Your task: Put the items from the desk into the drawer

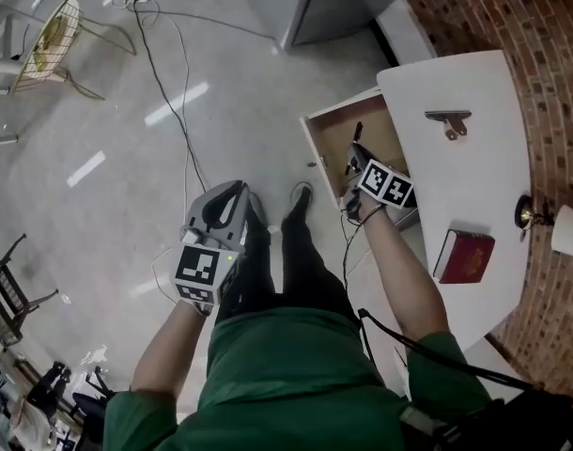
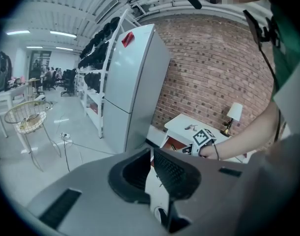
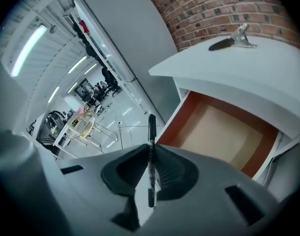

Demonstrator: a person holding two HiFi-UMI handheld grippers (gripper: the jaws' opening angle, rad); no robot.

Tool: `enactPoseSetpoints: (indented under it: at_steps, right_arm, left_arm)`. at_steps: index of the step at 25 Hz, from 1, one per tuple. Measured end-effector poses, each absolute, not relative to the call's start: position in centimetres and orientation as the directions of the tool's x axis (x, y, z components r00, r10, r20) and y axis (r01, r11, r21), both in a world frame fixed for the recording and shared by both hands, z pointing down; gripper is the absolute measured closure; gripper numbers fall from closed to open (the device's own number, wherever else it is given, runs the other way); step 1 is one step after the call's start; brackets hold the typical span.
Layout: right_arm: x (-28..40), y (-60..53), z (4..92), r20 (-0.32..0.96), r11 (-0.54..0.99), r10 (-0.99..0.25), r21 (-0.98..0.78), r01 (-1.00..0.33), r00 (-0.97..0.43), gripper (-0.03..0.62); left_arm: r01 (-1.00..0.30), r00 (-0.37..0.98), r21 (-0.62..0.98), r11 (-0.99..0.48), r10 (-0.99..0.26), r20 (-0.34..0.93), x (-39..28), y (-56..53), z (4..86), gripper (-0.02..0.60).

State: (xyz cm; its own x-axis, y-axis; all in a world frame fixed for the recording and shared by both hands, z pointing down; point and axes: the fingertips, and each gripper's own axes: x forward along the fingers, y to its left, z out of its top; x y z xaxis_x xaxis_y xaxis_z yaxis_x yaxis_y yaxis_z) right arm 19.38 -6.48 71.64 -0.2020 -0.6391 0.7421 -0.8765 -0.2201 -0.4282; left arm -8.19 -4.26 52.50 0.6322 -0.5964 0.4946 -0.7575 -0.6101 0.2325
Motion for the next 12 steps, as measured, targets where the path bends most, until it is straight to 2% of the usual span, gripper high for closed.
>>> enactPoseSetpoints:
  at_steps: [5, 12]
  right_arm:
    - [20.7, -7.3, 76.3, 0.785, -0.223, -0.583, -0.401, -0.888, -0.208, 0.548]
    - [21.4, -9.1, 81.2, 0.821, -0.192, -0.53, -0.36, -0.913, -0.212, 0.548]
  left_arm:
    - [-0.772, 0.605, 0.191, -0.606, -0.61, 0.512, -7.3, -4.3, 54.2, 0.566]
    - [-0.764, 0.621, 0.215, -0.608, -0.602, 0.502, -5.9, -4.7, 56.3, 0.566]
